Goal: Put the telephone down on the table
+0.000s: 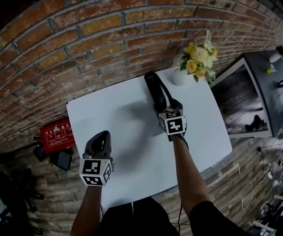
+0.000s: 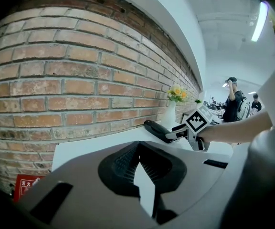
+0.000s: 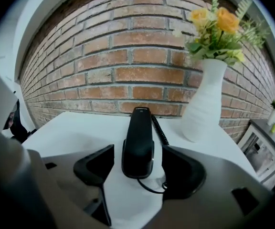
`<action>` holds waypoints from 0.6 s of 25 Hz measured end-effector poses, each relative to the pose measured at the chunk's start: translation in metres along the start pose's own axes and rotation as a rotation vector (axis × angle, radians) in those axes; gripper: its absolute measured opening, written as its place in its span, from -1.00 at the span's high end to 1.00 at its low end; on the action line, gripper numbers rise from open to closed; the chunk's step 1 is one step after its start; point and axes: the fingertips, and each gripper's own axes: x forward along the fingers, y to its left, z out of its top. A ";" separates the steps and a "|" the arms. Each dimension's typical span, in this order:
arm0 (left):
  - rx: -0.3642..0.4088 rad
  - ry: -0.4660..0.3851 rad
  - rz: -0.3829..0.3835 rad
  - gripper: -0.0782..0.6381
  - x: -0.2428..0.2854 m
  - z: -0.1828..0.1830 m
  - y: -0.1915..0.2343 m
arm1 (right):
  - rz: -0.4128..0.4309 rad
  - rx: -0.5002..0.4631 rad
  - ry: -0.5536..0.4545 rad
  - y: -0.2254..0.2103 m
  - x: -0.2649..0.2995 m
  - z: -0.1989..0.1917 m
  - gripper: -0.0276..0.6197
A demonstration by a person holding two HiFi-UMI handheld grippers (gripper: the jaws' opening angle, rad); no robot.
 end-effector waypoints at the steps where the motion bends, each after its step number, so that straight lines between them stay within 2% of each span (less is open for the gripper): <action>1: 0.002 -0.005 -0.006 0.74 -0.002 0.002 -0.002 | 0.001 0.005 -0.014 0.001 -0.007 0.003 -0.02; 6: 0.005 -0.036 -0.062 0.74 -0.021 0.013 -0.019 | 0.020 0.031 -0.065 0.013 -0.054 0.006 0.02; 8: 0.012 -0.054 -0.082 0.74 -0.032 0.020 -0.023 | 0.036 0.042 -0.090 0.024 -0.074 0.008 0.27; 10: 0.021 -0.073 -0.102 0.74 -0.044 0.028 -0.029 | 0.044 0.057 -0.113 0.034 -0.095 0.009 0.40; 12: 0.031 -0.090 -0.119 0.74 -0.057 0.033 -0.033 | 0.047 0.070 -0.134 0.044 -0.117 0.010 0.60; 15: 0.058 -0.103 -0.131 0.74 -0.076 0.038 -0.038 | 0.053 0.084 -0.165 0.061 -0.150 0.013 0.75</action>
